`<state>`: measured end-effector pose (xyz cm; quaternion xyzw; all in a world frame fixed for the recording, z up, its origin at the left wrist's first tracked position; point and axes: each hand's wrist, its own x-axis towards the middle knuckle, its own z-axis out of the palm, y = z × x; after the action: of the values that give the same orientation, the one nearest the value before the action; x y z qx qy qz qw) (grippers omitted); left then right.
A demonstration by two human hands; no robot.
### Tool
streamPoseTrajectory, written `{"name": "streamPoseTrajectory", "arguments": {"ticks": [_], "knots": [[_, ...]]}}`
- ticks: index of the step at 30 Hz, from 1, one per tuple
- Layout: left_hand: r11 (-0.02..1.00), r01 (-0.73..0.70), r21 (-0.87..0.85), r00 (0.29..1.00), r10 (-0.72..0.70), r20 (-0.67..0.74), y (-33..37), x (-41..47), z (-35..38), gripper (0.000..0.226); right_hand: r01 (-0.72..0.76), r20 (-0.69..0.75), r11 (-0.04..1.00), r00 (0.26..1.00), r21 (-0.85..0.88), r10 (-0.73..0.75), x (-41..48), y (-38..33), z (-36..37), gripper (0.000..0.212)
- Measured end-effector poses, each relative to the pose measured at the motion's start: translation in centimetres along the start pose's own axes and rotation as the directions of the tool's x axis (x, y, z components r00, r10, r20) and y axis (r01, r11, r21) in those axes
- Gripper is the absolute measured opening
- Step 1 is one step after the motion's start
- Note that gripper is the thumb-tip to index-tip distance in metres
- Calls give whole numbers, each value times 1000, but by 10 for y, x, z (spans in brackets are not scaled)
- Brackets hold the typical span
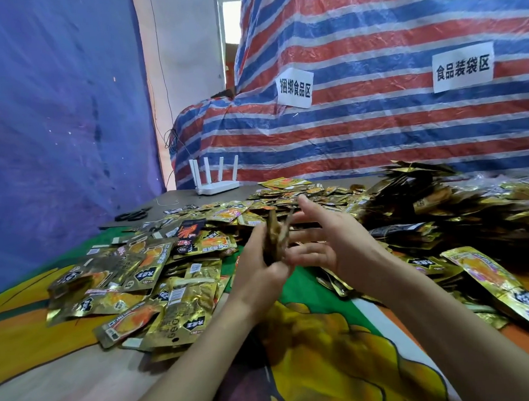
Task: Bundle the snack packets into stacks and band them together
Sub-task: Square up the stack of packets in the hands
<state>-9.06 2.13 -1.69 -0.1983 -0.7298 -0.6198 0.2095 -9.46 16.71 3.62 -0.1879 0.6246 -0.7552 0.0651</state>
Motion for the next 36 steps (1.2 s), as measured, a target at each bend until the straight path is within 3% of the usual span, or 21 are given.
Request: {"name": "streamPoseTrajectory", "arguments": {"ticks": [1, 4, 8, 14, 17, 24, 28, 31, 34, 36], "knots": [[998, 28, -59, 999, -30, -38, -1, 2, 1, 36, 38, -7, 998, 999, -45, -38, 0, 1, -1, 52], [994, 42, -99, 996, -49, -73, -1, 3, 6, 38, 172, -77, 872, 970, -458, -232, 3, 15, 0, 27], [993, 68, -93, 997, -70, -15, -8, 2, 9, 52, 179, -130, 890, 959, -419, -254, 7, 32, 2, 16], [992, 90, -89, 995, -93, -26, -7, -2, 12, 48, 48, -210, 926, 968, -375, -135, 6, 27, -3, 6], [995, 80, -54, 996, -82, -36, -6, -3, 14, 49, 8, -260, 876, 954, -482, -152, -2, 20, -3, 10], [998, -57, 28, 993, 54, 104, -1, -11, 14, 49, -67, -254, 579, 935, -812, -247, -32, 2, -23, 16], [997, -73, 15, 985, 70, 158, -1, -14, 14, 45, -253, -349, 320, 890, -913, -294, -54, -21, -77, 27], [994, -104, 15, 983, 101, 155, -4, -14, 13, 35, -492, -483, 59, 813, -868, -325, -73, -47, -138, 29], [993, -104, 53, 980, 93, 174, -5, -13, 13, 44, -677, -617, -98, 713, -729, -333, -96, -67, -197, 3], [993, -105, 61, 979, 93, 180, -6, -13, 13, 45, -742, -700, -173, 669, -648, -249, -110, -66, -226, 17]]}}
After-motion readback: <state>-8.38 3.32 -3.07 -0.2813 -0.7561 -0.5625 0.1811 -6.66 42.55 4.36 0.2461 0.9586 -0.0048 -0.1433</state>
